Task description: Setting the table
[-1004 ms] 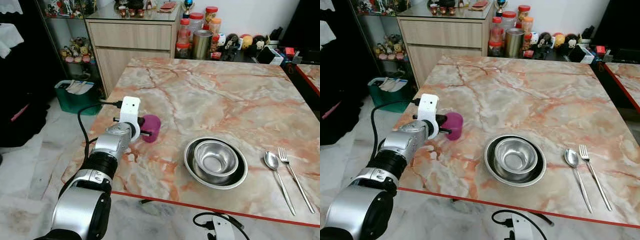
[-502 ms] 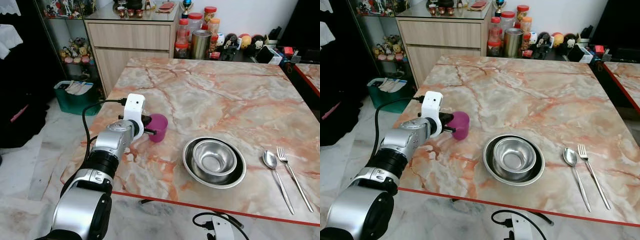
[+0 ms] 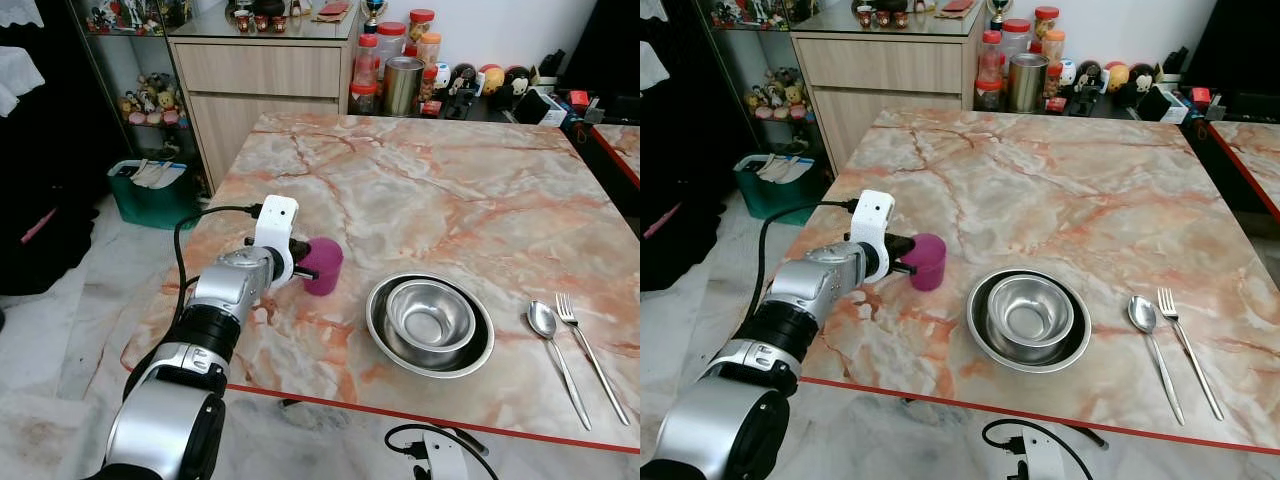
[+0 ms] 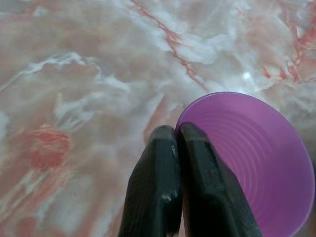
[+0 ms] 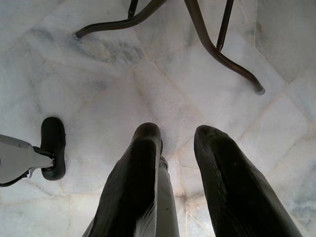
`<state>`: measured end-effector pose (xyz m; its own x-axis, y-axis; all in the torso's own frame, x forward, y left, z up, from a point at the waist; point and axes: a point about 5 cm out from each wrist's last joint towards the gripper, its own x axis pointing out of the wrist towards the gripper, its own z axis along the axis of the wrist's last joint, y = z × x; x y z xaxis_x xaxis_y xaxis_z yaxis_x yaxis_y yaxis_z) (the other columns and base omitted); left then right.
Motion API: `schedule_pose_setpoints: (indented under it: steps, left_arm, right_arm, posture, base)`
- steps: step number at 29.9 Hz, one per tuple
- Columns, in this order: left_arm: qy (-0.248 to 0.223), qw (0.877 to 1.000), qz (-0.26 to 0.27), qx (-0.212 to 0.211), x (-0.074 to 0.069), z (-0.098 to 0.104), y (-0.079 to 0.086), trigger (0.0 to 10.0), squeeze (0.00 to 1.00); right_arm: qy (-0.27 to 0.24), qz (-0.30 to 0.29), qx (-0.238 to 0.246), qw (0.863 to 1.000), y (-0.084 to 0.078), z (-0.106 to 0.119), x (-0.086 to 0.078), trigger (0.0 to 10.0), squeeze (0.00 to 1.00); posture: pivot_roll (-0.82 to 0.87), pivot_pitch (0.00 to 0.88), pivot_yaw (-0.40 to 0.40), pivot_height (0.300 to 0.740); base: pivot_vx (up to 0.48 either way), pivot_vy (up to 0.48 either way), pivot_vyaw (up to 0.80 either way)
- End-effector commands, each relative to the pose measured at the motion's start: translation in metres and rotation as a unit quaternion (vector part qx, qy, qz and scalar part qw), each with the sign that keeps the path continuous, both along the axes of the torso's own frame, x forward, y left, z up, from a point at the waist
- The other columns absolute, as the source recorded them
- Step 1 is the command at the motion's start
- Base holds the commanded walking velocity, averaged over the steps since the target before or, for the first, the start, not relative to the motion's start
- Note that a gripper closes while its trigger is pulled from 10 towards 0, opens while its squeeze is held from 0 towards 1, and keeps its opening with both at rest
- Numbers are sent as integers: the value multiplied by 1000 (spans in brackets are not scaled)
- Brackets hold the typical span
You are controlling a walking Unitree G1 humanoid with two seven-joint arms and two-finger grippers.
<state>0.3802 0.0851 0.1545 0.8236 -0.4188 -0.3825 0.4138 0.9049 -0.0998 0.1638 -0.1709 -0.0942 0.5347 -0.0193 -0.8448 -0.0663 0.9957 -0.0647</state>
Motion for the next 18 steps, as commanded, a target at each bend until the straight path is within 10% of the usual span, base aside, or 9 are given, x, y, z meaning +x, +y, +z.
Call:
schedule_pose_setpoints:
  steps: [1,6,7,8,9,11,18]
  left_arm:
    - [3,1000,-7,0,-3,0,-2,10000,0]
    - [4,1000,-9,1,-3,-1,-2,10000,0]
    - [4,1000,-11,1,-3,-1,-3,10000,255]
    - [4,1000,-11,1,-3,-1,-3,10000,255]
    - [3,1000,-11,1,-4,-1,-3,10000,745]
    - [3,1000,-10,1,-4,-1,-3,10000,871]
    - [-3,1000,-6,-3,-3,1,-2,10000,953]
  right_arm:
    - [-2,-1,2,1000,1,1,2,10000,0]
    - [-2,-1,2,1000,1,1,2,10000,0]
    - [-2,-1,2,1000,1,1,2,10000,0]
    - [-2,-1,2,1000,1,1,2,10000,0]
    - [-2,-1,2,1000,1,1,2,10000,0]
    - [-2,-1,2,1000,1,1,2,10000,0]
    - [-2,-1,2,1000,2,1,2,10000,0]
  posture:
    - [-5,0,10,740]
    - [-6,0,10,740]
    - [-6,0,11,740]
    - [-6,0,11,740]
    - [-6,0,11,740]
    - [-5,0,10,740]
    - [-4,0,10,740]
  base:
    - [0,0,0]
    - [0,0,0]
    - [0,0,0]
    - [0,0,0]
    - [0,0,0]
    - [0,0,0]
    - [0,0,0]
